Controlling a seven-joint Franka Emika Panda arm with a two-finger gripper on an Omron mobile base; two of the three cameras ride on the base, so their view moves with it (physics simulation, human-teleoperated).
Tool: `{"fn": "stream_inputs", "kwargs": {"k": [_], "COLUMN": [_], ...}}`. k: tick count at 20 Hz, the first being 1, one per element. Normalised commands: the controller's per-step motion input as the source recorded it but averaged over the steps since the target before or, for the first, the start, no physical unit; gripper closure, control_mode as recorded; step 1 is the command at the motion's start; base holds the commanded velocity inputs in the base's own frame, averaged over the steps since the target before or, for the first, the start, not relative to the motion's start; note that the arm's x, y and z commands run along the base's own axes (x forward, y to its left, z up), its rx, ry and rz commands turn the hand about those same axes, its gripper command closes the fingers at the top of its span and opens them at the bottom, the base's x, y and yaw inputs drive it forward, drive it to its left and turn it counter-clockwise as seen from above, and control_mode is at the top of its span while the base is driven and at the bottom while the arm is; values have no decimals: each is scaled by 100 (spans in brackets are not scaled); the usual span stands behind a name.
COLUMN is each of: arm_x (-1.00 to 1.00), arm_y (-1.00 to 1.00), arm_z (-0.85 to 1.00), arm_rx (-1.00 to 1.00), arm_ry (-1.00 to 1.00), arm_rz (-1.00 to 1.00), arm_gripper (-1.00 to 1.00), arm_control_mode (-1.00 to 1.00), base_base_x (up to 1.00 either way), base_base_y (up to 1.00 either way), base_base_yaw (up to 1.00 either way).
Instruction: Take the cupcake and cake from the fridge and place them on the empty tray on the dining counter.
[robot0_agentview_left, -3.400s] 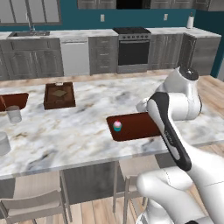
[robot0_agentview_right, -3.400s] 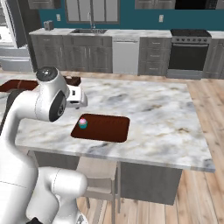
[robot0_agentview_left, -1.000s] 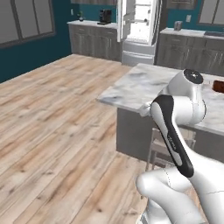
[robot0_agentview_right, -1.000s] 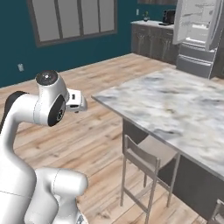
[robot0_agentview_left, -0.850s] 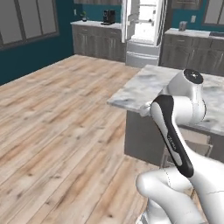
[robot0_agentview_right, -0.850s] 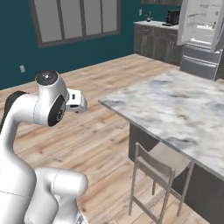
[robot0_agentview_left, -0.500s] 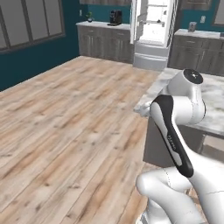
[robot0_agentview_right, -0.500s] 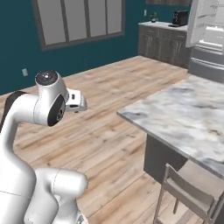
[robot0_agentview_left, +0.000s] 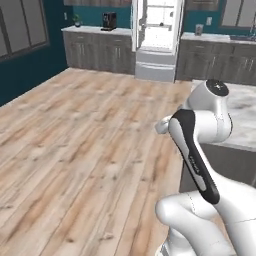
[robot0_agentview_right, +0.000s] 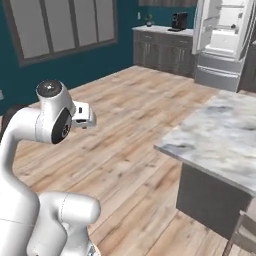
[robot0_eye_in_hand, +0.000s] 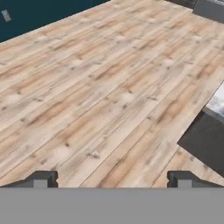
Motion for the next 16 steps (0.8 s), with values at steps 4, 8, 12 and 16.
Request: {"fn": "stream_inputs", "kwargs": {"k": [4, 8, 12, 16], "arm_x": [0, 0, 0, 0], "arm_y": [0, 0, 0, 0], "arm_z": [0, 0, 0, 0], "arm_rx": [0, 0, 0, 0], "arm_ry": [0, 0, 0, 0], "arm_rz": [0, 0, 0, 0], "arm_gripper": [-100, -100, -100, -100], "arm_control_mode": [100, 100, 100, 100], "base_base_x": [95, 99, 100, 100], "base_base_y": [99, 97, 94, 92], "base_base_yaw": [-48, -49, -48, -44]}}
